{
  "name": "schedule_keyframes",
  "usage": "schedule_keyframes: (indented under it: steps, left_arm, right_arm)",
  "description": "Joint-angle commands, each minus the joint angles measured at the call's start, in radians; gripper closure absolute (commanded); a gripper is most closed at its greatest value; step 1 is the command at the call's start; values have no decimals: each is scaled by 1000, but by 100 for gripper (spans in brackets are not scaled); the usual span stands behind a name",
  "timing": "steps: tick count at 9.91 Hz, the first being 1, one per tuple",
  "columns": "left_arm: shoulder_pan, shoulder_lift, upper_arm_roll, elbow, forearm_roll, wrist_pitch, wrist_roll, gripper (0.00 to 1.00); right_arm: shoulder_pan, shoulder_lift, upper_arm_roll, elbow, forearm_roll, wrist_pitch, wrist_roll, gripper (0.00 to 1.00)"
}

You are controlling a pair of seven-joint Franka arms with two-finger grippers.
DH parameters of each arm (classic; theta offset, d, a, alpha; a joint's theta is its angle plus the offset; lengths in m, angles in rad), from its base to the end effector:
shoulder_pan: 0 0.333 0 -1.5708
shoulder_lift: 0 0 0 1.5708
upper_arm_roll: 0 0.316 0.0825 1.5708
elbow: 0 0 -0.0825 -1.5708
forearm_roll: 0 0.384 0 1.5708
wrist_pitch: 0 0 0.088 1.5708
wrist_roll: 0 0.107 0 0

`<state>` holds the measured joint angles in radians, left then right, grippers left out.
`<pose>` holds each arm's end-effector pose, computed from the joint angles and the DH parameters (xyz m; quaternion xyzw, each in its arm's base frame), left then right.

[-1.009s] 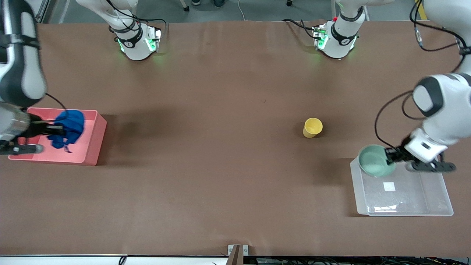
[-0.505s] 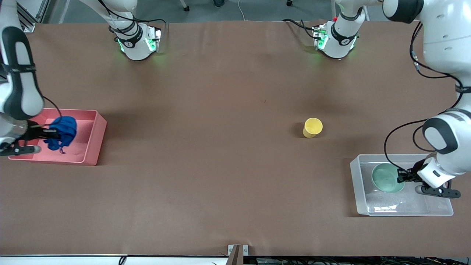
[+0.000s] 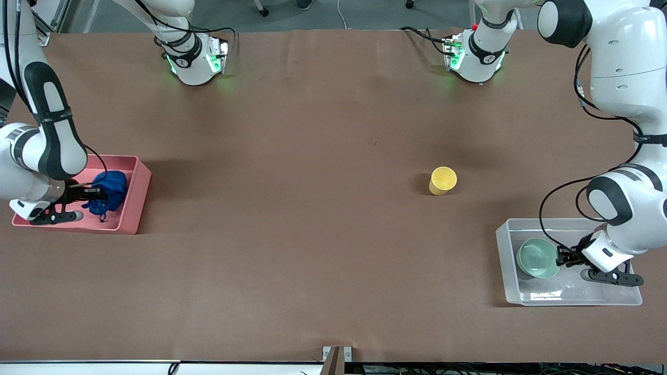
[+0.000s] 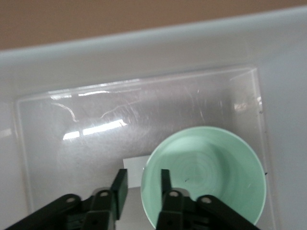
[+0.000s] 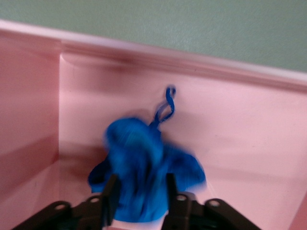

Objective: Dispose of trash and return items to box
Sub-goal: 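Drop the cloth in the pink bin while the left gripper lowers the bowl, then move the left gripper to the yellow cup while the right gripper withdraws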

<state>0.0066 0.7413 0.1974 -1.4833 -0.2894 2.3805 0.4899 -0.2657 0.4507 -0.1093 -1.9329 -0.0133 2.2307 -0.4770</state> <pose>0.7241 0.1189 0.2580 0.9922 -0.0772 0.0968 0.0121 0.5652 -0.2205 0.2417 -0.9950 -0.0589 0.0804 0.0046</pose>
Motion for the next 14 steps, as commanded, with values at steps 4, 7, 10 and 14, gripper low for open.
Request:
schedule_keyframes:
  steps: [4,7,10,14]
  left_arm:
    - [-30,-403,-1,-232,3,-131,-31,0]
    - [-37,-613,-83,-417,161,-208,-207,0]
    - [-36,-710,-205,-630,185,-199,-263,0]
    - [-40,-650,-326,-810,185,-42,-264,0]
  right_arm:
    - [98,-396,17,14,-7,-201,301,0]
    - [145,-487,20,252,-7,-554,408,0]
    - [149,-481,22,361,4,-663,406,0]
    - [180,-483,20,361,3,-668,406,0]
